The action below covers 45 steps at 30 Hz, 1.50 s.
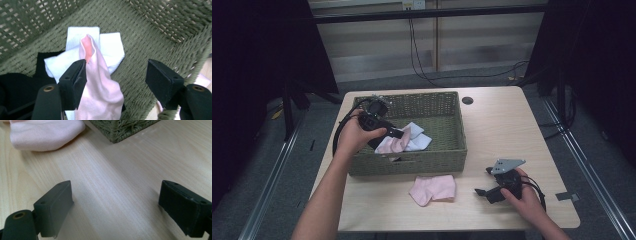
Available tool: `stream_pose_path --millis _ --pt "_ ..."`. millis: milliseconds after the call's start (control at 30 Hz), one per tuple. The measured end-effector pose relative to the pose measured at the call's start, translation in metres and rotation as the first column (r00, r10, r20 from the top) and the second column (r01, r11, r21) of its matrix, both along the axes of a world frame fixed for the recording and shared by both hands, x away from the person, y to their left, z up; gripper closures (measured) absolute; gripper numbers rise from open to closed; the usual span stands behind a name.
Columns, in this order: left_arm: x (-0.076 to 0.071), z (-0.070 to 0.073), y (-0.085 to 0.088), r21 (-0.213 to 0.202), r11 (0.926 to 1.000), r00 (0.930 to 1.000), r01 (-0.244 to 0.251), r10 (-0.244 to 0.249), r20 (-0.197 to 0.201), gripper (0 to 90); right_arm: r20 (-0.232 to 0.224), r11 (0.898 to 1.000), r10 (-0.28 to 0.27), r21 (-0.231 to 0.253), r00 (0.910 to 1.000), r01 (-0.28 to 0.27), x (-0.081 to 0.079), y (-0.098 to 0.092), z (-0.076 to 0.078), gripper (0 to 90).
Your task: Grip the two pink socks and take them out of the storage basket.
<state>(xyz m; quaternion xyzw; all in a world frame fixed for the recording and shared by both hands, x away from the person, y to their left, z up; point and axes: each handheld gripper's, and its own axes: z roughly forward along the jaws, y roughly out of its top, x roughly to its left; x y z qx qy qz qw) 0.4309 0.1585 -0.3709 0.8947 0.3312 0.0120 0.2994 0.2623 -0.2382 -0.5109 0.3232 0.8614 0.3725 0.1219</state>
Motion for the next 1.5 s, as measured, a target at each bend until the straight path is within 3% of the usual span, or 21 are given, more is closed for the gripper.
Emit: stream_pose_path --millis 233,367,533,700,900,1100,1500 --pt "0.011 -0.017 0.003 0.029 0.9987 0.9987 -0.042 0.043 -0.027 32.2 0.001 1.0 0.001 0.0 1.0 -0.001 0.0 0.0 0.0 11.0" --pt "0.016 -0.026 0.002 0.021 0.9962 0.9953 -0.084 0.085 -0.047 33.4 0.001 1.0 0.001 0.0 1.0 -0.001 0.0 0.0 0.0 11.0" --pt "0.021 -0.034 0.002 0.045 0.9956 0.993 -0.082 0.085 -0.081 36.6 0.0 1.0 0.001 0.0 1.0 -0.001 0.0 0.0 0.0 11.0" --pt "0.023 -0.042 0.001 0.068 0.9935 0.9873 -0.091 0.099 -0.124 44.6 0.0 1.0 0.0 0.0 1.0 0.0 0.0 0.0 0.0 11.0" --pt "0.025 -0.044 0.0 0.103 0.9915 0.9834 -0.08 0.095 -0.154 64.8 0.0 1.0 0.001 0.0 1.0 -0.001 0.0 0.0 0.0 11.0" --pt "0.025 -0.043 0.002 0.12 0.99 0.9795 -0.075 0.096 -0.177 83.8 -0.001 1.0 0.0 0.0 1.0 0.0 0.0 0.0 0.0 11.0" --pt "0.023 -0.013 0.007 0.106 0.99 0.9782 -0.093 0.111 -0.176 86.6 -0.001 1.0 0.0 0.0 1.0 0.0 0.0 0.0 0.0 11.1"
